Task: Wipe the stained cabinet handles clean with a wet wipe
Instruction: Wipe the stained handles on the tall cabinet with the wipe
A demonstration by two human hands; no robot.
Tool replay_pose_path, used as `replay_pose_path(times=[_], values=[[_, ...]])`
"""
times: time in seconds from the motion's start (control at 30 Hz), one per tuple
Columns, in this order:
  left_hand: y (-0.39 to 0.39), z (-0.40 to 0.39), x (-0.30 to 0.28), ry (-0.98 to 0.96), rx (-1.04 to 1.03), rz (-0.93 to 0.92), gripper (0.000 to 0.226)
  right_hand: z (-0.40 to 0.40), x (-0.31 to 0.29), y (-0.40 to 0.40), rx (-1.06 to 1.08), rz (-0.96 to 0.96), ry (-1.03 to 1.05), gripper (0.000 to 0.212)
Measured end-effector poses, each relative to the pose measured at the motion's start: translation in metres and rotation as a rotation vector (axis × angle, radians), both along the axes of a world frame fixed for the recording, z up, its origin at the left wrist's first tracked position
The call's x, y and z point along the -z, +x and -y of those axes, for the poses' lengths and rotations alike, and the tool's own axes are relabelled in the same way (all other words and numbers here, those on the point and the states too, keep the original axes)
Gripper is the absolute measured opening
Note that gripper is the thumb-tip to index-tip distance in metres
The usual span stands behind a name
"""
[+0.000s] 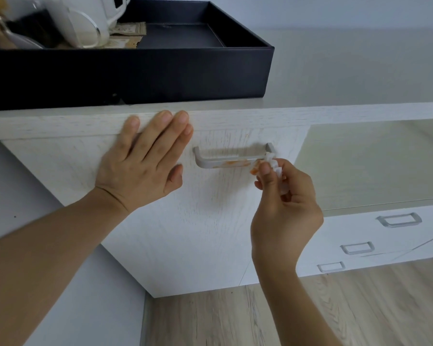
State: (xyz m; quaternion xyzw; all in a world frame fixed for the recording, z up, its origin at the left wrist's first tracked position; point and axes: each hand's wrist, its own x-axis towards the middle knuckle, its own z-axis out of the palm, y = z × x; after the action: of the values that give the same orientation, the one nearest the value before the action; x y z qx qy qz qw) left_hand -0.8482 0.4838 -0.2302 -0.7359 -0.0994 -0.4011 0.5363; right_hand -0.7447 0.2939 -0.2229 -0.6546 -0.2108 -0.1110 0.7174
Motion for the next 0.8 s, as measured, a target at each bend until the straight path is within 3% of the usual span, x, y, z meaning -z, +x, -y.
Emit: replay_pose_path(times=[0.17, 0.8], values=[[0.000, -0.001, 0.000, -0.006, 0.004, 0.001, 0.071, 0.001, 0.000, 0.005, 0.010, -0.102, 0.038, 0.011], [0.000, 0.000, 0.001, -0.016, 0.009, -0.004, 0.071, -0.010, 0.007, -0.014, -0.001, -0.134, 0.107, 0.007]])
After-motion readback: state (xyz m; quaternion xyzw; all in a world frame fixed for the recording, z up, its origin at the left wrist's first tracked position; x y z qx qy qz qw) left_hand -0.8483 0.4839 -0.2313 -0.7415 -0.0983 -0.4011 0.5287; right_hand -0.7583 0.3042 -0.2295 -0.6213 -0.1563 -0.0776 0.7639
